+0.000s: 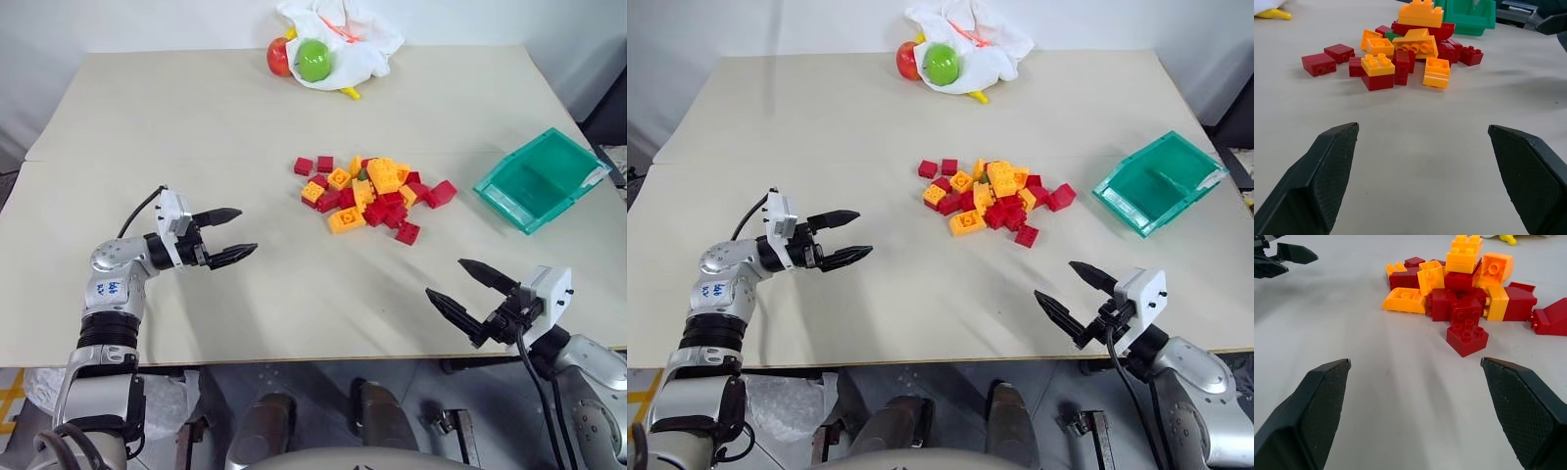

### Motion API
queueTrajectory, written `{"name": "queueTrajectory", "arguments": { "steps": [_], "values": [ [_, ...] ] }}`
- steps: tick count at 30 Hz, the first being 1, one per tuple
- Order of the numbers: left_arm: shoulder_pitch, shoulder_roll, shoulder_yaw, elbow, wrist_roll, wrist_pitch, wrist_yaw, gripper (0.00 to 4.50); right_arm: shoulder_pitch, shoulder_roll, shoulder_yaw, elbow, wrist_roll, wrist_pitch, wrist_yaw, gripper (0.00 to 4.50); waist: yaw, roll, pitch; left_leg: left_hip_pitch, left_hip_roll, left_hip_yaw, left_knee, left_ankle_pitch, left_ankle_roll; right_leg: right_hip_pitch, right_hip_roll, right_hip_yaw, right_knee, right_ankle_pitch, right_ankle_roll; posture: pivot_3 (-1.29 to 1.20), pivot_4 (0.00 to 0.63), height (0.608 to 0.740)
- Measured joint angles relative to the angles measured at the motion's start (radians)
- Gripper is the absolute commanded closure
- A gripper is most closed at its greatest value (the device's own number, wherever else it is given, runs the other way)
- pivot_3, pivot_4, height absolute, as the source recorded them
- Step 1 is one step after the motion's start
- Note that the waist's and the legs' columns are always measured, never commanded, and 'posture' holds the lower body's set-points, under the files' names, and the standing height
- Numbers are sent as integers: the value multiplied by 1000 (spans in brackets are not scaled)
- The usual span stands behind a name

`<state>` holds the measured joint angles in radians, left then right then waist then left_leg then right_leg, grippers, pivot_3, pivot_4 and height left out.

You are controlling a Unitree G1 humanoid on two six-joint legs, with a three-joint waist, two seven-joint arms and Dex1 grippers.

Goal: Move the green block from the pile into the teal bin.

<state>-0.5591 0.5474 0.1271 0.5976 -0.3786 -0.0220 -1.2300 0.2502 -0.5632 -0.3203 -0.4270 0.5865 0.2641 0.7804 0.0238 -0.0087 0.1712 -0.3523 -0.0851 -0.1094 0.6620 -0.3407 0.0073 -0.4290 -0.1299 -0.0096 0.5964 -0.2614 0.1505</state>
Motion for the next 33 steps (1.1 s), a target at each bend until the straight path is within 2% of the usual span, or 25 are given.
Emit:
{"name": "queueTrajectory", "arguments": {
  "steps": [9,12,14,17,20,23,26,28,29,33],
  "values": [
    [-37,0,12,26,3,8,40,0,-51,-38,26,-74,-42,42,-50,37,-1,0,0,0,0,0,1,0,0,0,0,0,1,0,0,0,150,740],
    [-41,-1,10,33,7,15,39,0,-142,-63,63,-120,-45,143,-111,37,-4,1,0,0,0,1,2,0,0,-1,0,1,2,0,0,0,150,740],
    [-54,-3,6,53,30,-55,31,0,-235,-70,107,-167,-47,234,-180,37,-3,1,1,0,0,0,3,0,0,-1,0,0,3,0,0,0,150,740],
    [-78,-5,8,82,37,-96,15,0,-354,-62,206,-193,-74,334,-258,585,0,1,0,-1,0,0,3,0,-1,-1,0,0,3,0,-1,0,150,740],
    [-114,-26,10,104,27,-85,-20,0,-468,1,306,-178,-96,413,-319,1620,0,1,1,-2,-1,-1,3,0,0,-2,-1,-1,3,1,0,0,150,740],
    [-151,-31,10,168,35,-154,-47,0,-566,64,390,-121,-120,457,-356,2602,-3,1,1,-3,-2,-1,3,0,0,-3,-1,-1,5,1,0,0,150,740],
    [-206,-45,12,255,47,-216,-98,0,-747,207,475,85,-209,459,-421,3585,-14,1,1,-3,-6,0,4,0,0,-4,-1,-1,7,1,0,0,150,740],
    [-259,-77,21,308,18,-224,-188,0,-882,322,517,254,-263,450,-472,4267,-28,1,1,-4,-5,0,4,0,-1,-6,-1,-1,10,1,0,0,150,740],
    [-279,-87,23,324,8,-221,-216,0,-919,356,533,302,-279,442,-486,4443,-31,1,0,-5,-5,0,4,0,-1,-8,-1,-1,11,1,0,0,150,740],
    [-316,-93,53,383,-21,-225,-271,0,-1042,451,555,553,-357,370,-531,4443,-56,1,0,-9,-5,0,4,0,0,-16,-4,-2,17,1,-1,0,150,740]
  ]
}}
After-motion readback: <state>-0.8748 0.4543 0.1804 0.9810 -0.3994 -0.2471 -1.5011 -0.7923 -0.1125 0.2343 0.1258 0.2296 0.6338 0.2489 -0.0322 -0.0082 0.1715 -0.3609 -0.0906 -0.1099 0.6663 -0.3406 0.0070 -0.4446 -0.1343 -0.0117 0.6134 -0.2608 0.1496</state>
